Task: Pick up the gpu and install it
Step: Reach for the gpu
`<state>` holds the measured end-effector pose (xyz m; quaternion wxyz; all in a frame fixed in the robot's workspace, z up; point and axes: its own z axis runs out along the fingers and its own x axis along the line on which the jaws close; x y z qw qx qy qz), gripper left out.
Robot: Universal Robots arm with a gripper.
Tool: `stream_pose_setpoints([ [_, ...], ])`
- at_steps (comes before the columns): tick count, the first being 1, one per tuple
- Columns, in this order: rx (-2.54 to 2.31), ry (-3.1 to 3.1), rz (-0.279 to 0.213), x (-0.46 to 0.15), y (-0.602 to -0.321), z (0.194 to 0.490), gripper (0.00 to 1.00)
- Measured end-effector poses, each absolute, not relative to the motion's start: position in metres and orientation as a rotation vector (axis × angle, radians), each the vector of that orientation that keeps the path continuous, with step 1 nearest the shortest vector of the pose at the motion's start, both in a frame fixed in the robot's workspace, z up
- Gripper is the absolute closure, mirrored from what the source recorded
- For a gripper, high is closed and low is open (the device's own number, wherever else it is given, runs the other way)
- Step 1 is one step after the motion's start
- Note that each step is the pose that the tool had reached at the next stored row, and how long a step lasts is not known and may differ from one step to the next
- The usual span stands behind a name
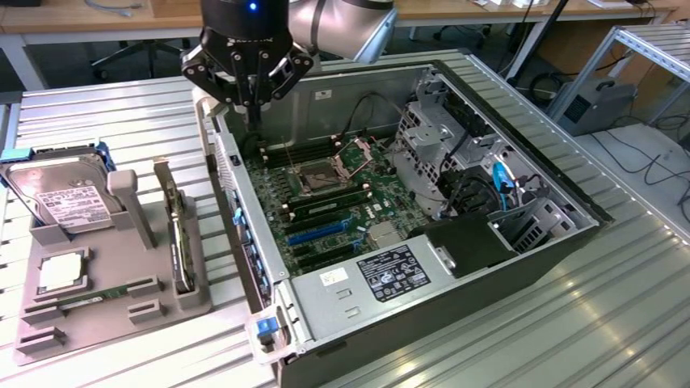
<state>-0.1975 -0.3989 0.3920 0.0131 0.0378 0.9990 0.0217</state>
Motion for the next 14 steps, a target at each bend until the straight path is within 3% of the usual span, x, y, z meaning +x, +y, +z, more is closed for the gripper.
stream_pose_setpoints([
  [14,0.118,3.112,0.068,-0.2027,-0.3989,0.3919,0.89],
])
